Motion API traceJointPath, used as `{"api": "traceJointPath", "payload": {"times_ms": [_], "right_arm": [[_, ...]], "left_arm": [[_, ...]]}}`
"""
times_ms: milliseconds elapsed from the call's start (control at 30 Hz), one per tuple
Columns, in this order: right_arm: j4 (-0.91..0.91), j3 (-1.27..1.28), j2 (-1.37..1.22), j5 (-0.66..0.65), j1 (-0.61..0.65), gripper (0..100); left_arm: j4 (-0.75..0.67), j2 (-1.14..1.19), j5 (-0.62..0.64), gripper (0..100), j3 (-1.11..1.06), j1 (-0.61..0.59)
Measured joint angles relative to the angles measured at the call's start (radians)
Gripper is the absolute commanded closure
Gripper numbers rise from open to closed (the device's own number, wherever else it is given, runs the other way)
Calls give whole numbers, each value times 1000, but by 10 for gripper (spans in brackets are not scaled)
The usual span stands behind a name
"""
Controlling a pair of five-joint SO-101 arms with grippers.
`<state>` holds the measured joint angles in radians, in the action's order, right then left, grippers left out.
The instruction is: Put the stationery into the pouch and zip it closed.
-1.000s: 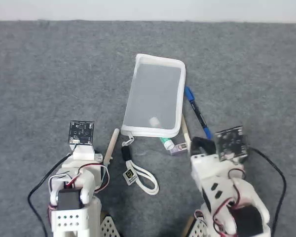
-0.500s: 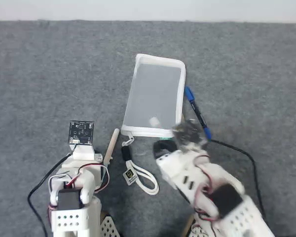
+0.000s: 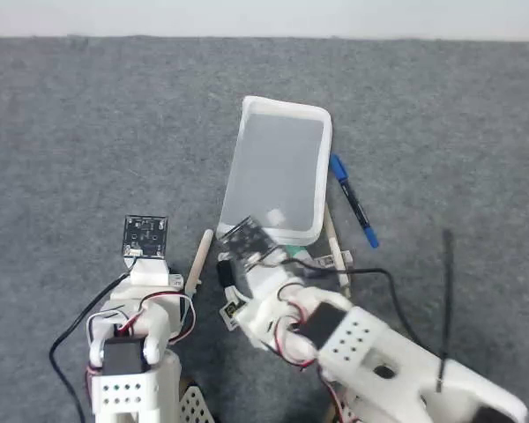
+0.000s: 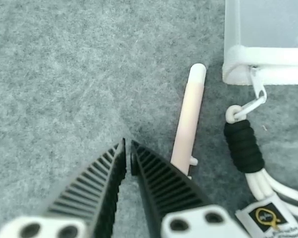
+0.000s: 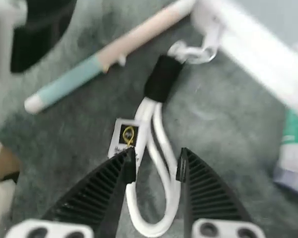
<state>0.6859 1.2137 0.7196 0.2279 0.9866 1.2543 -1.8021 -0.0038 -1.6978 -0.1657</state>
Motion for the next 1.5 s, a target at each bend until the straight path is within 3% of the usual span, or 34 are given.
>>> {"api": "traceJointPath", "payload": {"times_ms": [433, 600, 833, 1100, 1300, 1400, 1500], "right_arm": [[-18, -143, -348, 0, 20, 855], [-18, -175, -408, 0, 8, 992], [20, -175, -410, 0, -26, 993], [216, -173, -224, -25, -92, 989], [350, -173, -18, -285, -238, 987], [362, -173, 40, -359, -276, 930], [342, -173, 58, -302, -276, 847]], "left_arm": [[0, 0, 0, 988, 0, 0], [0, 0, 0, 988, 0, 2], [0, 0, 0, 988, 0, 2], [0, 0, 0, 988, 0, 2], [0, 0, 0, 988, 0, 2], [0, 0, 0, 988, 0, 3], [0, 0, 0, 988, 0, 3]]}}
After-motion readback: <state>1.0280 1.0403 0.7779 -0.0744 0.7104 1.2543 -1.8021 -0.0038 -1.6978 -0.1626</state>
